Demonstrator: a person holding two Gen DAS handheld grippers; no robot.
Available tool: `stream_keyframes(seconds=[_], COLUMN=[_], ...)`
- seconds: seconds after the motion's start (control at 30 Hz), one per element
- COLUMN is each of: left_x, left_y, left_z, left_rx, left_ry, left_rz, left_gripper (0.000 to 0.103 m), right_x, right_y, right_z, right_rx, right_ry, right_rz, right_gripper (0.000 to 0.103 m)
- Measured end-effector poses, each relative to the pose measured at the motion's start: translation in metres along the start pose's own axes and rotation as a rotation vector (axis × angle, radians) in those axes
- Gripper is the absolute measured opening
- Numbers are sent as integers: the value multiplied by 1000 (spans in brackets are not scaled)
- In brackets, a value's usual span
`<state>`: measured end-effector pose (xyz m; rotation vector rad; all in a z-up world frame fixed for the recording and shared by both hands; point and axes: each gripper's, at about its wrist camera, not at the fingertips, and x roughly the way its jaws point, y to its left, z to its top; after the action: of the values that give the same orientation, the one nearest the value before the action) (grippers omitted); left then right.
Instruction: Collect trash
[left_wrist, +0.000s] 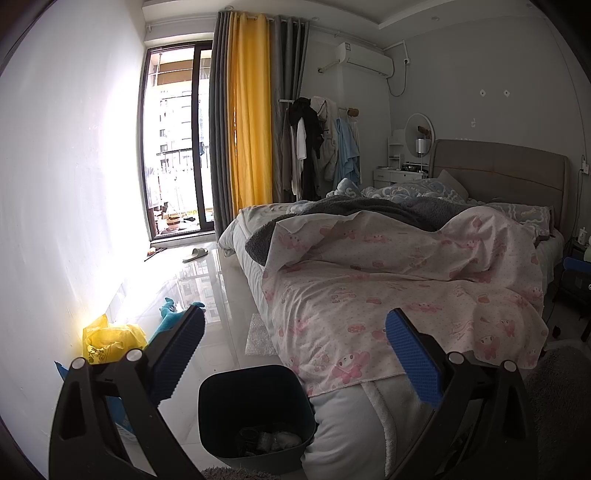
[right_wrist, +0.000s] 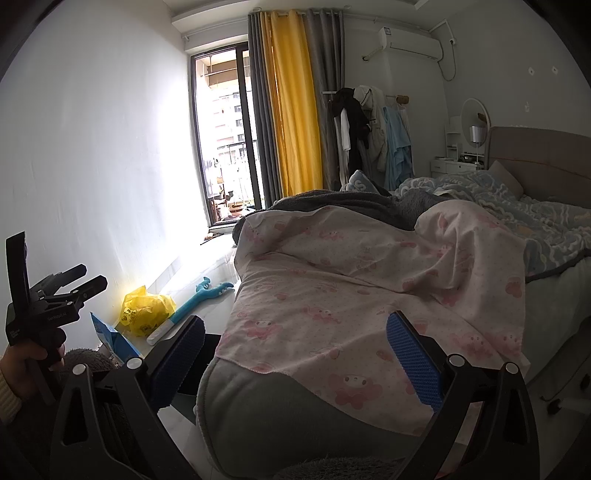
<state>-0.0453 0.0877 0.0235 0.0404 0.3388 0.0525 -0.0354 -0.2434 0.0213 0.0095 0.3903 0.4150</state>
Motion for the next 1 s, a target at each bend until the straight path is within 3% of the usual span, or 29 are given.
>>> stream_keyframes(seconds=[1.0], left_x=[0], left_y=[0], left_z=[0], left_rx=[0], left_ry=[0], left_rz=[1], left_gripper=[100], right_x=[0], right_y=[2], right_z=[-1], right_rx=[3], right_ry=[1], right_rz=[-4], right_gripper=[100])
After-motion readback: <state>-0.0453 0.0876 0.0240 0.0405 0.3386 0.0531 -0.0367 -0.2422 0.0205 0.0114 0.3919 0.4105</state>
